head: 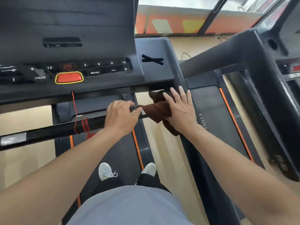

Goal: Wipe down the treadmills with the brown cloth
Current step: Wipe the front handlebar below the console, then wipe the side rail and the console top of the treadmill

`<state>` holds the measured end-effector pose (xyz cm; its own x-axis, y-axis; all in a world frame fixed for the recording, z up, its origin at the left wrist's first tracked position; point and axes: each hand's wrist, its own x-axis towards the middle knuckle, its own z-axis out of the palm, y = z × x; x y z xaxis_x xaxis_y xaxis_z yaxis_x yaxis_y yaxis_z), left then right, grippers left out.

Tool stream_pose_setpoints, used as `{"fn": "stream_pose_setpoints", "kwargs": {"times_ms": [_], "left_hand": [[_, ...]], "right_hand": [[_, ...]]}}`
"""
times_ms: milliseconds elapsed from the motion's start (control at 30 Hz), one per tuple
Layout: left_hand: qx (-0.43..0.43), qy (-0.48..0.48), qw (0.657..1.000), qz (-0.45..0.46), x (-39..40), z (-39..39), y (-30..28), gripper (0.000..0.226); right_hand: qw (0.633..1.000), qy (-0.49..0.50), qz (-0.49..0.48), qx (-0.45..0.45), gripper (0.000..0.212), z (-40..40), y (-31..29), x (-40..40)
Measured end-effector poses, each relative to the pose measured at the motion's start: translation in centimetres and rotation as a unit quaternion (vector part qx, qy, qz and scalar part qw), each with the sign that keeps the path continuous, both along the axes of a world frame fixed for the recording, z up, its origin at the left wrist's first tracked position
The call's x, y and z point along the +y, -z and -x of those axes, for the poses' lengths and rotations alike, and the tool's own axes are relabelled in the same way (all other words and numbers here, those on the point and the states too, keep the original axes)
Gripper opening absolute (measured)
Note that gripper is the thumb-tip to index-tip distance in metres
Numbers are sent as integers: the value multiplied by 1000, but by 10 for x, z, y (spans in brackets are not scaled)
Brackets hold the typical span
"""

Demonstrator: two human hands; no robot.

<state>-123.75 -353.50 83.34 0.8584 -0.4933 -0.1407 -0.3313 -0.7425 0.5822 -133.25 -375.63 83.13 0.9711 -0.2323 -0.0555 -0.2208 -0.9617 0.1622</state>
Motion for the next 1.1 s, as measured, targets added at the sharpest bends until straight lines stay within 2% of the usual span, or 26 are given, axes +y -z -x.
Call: {"fn": "stream_pose_setpoints", "kwargs": {"times_ms": [100,133,200,267,333,400,433,467,533,567,600,667,767,867,900,967,1033,1100], "left_hand": [[58,84,978,-185,-26,-12,-4,81],[80,104,966,-221,-36,-15,-4,91],[128,116,957,-232,-55,-20,-1,100],[144,106,965,-189,-69,-19,1,87],[116,83,985,-97,-73,-9,2,57],[104,60,991,54,-71,10,-1,35],[116,58,983,132,-69,22,-5,29],[134,52,970,198,-66,33,-9,24],[167,30,942,291,-58,54,-20,22],[170,21,932,319,-55,62,-26,23],[168,16,926,338,-53,70,-33,24],[158,23,919,361,-51,91,-50,21],[149,27,912,382,-57,133,-74,25],[156,5,896,416,-68,174,-85,27],[159,-3,891,426,-71,186,-87,27],[159,-15,885,438,-78,211,-89,29],[153,-12,884,442,-83,237,-91,31],[140,-6,886,443,-85,264,-96,34]], "right_hand": [[991,83,-76,-74,71,33,2,9],[987,92,-87,-98,63,39,4,13],[976,131,-119,-125,51,41,5,23],[949,191,-200,-148,49,35,0,38],[905,244,-296,-185,55,28,-4,50],[835,294,-391,-253,61,21,-12,60],[776,334,-453,-285,64,19,-17,63],[701,376,-527,-298,69,20,-24,66],[561,407,-669,-267,71,30,-31,67],[520,400,-719,-229,65,40,-34,67],[496,389,-752,-192,58,52,-36,67],[466,356,-799,-129,58,82,-39,66],[450,310,-820,-170,67,130,-45,62],[431,289,-810,-273,54,180,-62,49],[444,288,-792,-305,43,199,-68,40],[510,285,-722,-370,32,236,-84,22],[577,272,-656,-403,37,269,-102,6],[618,245,-626,-409,43,297,-121,-4]]}}
